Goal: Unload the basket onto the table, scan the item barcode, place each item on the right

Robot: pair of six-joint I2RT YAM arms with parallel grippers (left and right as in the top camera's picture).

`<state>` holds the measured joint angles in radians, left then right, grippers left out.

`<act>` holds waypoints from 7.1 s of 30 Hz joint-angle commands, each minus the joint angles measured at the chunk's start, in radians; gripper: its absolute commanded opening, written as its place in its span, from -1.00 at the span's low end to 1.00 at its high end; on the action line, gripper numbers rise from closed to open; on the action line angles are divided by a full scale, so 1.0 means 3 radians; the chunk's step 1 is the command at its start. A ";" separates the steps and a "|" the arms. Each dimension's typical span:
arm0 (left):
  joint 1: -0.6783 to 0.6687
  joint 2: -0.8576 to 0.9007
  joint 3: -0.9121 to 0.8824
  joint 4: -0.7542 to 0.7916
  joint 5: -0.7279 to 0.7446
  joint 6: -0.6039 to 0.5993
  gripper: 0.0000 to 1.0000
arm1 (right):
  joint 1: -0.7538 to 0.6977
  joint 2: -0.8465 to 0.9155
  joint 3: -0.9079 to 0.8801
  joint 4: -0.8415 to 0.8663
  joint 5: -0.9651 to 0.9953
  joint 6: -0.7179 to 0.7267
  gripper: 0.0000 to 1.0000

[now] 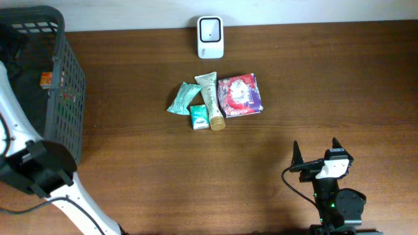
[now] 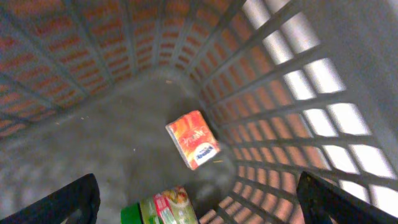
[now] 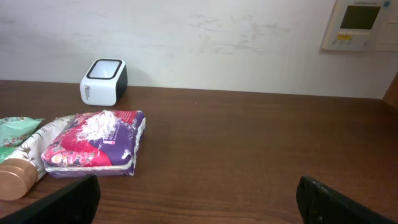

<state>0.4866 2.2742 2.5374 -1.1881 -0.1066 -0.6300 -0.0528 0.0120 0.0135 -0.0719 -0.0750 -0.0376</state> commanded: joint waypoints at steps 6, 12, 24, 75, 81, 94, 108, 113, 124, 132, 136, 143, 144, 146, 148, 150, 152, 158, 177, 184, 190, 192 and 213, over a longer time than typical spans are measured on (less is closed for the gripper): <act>0.0015 0.0744 -0.0015 0.0374 -0.0144 -0.0018 0.85 | -0.0022 -0.0019 -0.0027 -0.0005 0.0005 -0.0011 0.97; 0.0015 0.0975 -0.0015 0.0459 -0.0145 0.1001 0.70 | -0.0022 -0.0019 -0.0027 -0.0005 0.0005 -0.0011 0.97; 0.0024 0.1002 0.0467 -0.0114 -0.0050 0.1645 0.64 | -0.0022 -0.0019 -0.0027 -0.0005 0.0005 -0.0011 0.97; 0.0440 0.0393 0.1953 -0.1611 0.2082 0.2457 0.75 | -0.0022 -0.0019 -0.0027 -0.0006 0.0005 -0.0011 0.97; 0.0440 0.0390 0.1872 -0.1667 0.1470 0.2134 -1.00 | -0.0022 -0.0019 -0.0027 -0.0005 0.0005 -0.0011 0.97; 0.0534 -0.1025 -0.0799 -0.1667 -0.0313 0.1303 -1.00 | -0.0022 -0.0019 -0.0027 -0.0006 0.0005 -0.0013 0.97; 0.1176 -0.1197 -0.1729 -0.1668 -0.0393 0.0805 -1.00 | -0.0022 -0.0019 -0.0027 -0.0005 0.0005 -0.0011 0.97; 0.1184 -0.1563 -0.1799 -0.1667 -0.0393 0.0568 -1.00 | -0.0022 -0.0019 -0.0027 -0.0005 0.0005 -0.0011 0.97; 0.1133 -0.1741 -0.1799 0.0225 0.1256 0.0908 -1.00 | -0.0022 -0.0019 -0.0027 -0.0005 0.0005 -0.0011 0.97; 0.0637 -0.1550 -0.1799 0.1176 0.1330 0.1455 0.41 | -0.0022 -0.0019 -0.0027 -0.0005 0.0005 -0.0011 0.97; 0.0481 -0.1137 -0.1799 0.1344 0.1261 0.2412 0.99 | -0.0022 -0.0019 -0.0027 -0.0006 0.0005 -0.0011 0.97; 0.0482 -0.0488 -0.1799 0.1392 0.1027 0.2421 0.53 | -0.0022 -0.0019 -0.0027 -0.0005 0.0005 -0.0011 0.97; 0.0481 -0.0415 -0.1799 0.1392 0.1027 0.2421 0.53 | -0.0022 -0.0019 -0.0027 -0.0005 0.0005 -0.0011 0.97; 0.0481 -0.0244 -0.1799 0.1385 0.1036 0.2416 0.45 | -0.0022 -0.0019 -0.0027 -0.0005 0.0005 -0.0011 0.97; 0.0478 -0.0203 -0.1799 0.1289 0.1041 0.2313 0.41 | -0.0022 -0.0019 -0.0027 -0.0005 0.0005 -0.0011 0.97; 0.0479 -0.0205 -0.1799 0.1064 0.1041 0.2253 0.60 | -0.0022 -0.0019 -0.0027 -0.0005 0.0005 -0.0011 0.97; 0.0479 -0.0205 -0.1799 0.0833 0.1061 0.2429 0.55 | -0.0022 -0.0019 -0.0027 -0.0006 0.0005 -0.0013 0.97; 0.0490 -0.0281 -0.1712 0.0507 0.1699 0.3020 0.63 | -0.0022 -0.0019 -0.0027 -0.0006 0.0005 -0.0011 0.97; 0.0460 -0.0319 -0.2274 0.0395 0.1227 0.4224 0.43 | -0.0022 -0.0019 -0.0027 -0.0005 0.0005 -0.0011 0.97; 0.0460 -0.0319 -0.2274 0.0652 0.1230 0.4223 0.43 | -0.0022 -0.0019 -0.0027 -0.0005 0.0005 -0.0011 0.97; 0.0460 -0.0319 -0.2274 0.1223 0.1255 0.4223 0.99 | -0.0022 -0.0019 -0.0027 -0.0005 0.0005 -0.0011 0.97; 0.0460 -0.0319 -0.2296 0.1289 0.1494 0.4224 0.99 | -0.0022 -0.0019 -0.0027 -0.0005 0.0005 -0.0011 0.97; 0.0417 -0.0067 -0.2201 0.1119 0.1681 0.3946 -0.11 | -0.0022 -0.0019 -0.0027 -0.0005 0.0005 -0.0011 0.97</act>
<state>0.6136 2.2913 1.8507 -0.8490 0.3859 0.6136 -0.0528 0.0120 0.0135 -0.0719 -0.0753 -0.0376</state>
